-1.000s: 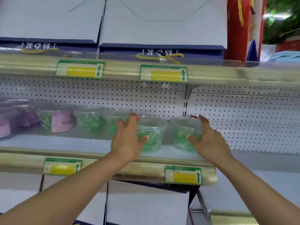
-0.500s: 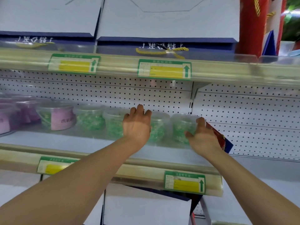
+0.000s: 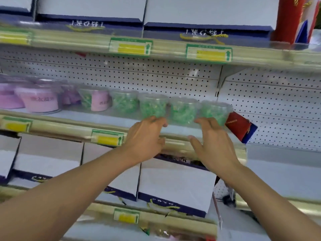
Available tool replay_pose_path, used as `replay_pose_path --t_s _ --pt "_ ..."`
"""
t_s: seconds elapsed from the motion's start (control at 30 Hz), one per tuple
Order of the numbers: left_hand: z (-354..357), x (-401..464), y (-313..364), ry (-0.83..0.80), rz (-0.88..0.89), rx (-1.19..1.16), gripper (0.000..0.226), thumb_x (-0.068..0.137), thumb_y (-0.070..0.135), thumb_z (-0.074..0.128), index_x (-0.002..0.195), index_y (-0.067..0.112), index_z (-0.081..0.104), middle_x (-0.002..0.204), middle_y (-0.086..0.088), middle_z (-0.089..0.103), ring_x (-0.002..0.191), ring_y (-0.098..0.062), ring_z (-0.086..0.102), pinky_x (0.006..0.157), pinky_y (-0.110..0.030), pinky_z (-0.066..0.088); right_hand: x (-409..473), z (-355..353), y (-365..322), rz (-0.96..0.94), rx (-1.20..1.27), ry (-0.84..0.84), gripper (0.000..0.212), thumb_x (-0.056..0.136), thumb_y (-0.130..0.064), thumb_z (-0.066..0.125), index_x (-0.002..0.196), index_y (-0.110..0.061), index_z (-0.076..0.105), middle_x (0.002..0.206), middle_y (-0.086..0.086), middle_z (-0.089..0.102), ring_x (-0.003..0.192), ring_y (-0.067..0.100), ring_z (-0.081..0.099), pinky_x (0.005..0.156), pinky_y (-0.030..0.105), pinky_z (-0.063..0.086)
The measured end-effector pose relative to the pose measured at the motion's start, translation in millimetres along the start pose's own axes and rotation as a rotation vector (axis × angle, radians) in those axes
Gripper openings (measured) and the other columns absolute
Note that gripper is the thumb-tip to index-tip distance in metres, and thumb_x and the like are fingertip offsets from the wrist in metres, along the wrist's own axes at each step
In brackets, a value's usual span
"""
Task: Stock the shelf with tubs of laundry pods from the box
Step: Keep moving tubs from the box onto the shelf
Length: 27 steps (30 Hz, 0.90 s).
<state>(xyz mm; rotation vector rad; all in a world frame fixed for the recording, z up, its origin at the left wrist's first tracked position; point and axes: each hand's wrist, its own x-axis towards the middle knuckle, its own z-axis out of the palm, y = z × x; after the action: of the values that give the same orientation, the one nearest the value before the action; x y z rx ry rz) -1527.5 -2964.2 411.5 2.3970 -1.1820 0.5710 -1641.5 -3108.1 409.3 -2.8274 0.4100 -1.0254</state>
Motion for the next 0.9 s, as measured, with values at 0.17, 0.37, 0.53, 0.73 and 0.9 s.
replay_pose_path --t_s 0.17,0.37,0.53,0.73,0.9 --pt "-12 -75 -48 -0.112 -0.051 -0.03 0.019 0.088 0.031 0.054 0.108 0.028 0.055 0.102 0.009 0.066 0.099 -0.017 0.06 0.075 -0.031 0.048 -54 34 -64 -0.018 0.006 -0.104 0.04 0.092 -0.028 0.051 0.129 -0.016 0.044 0.12 0.007 0.052 0.105 0.028 0.055 0.071 0.035 0.046" --pt "5 -177 -121 -0.333 -0.104 -0.017 0.019 0.089 0.032 0.051 0.107 0.03 0.054 0.103 0.007 0.066 0.099 -0.018 0.058 0.07 -0.03 0.042 -131 101 -142 0.074 0.049 -0.364 0.036 0.094 -0.032 0.05 0.127 -0.017 0.045 0.122 0.005 0.051 0.109 0.025 0.054 0.077 0.034 0.046" --pt "34 -267 -168 -0.496 -0.207 -0.04 0.018 0.089 0.032 0.051 0.106 0.03 0.054 0.104 0.007 0.064 0.102 -0.019 0.055 0.078 -0.032 0.036 -204 153 -181 0.156 0.051 -0.535 0.032 0.092 -0.033 0.05 0.119 -0.016 0.049 0.116 0.005 0.053 0.106 0.027 0.055 0.076 0.034 0.045" --pt "99 -374 -208 -0.661 -0.334 -0.085 0.015 0.086 0.033 0.051 0.1 0.028 0.054 0.103 0.001 0.063 0.102 -0.023 0.057 0.081 -0.033 0.045 -290 214 -189 0.239 0.035 -0.751 0.032 0.091 -0.033 0.051 0.119 -0.017 0.05 0.118 0.004 0.053 0.109 0.028 0.055 0.082 0.034 0.043" --pt "154 -450 -231 -0.841 -0.43 -0.116 0.028 0.082 0.036 0.042 0.098 0.02 0.059 0.096 -0.005 0.068 0.095 -0.029 0.063 0.082 -0.038 0.049 -356 266 -171 0.311 0.052 -0.901 0.027 0.09 -0.028 0.052 0.113 -0.015 0.052 0.113 0.007 0.055 0.106 0.031 0.056 0.08 0.037 0.046"
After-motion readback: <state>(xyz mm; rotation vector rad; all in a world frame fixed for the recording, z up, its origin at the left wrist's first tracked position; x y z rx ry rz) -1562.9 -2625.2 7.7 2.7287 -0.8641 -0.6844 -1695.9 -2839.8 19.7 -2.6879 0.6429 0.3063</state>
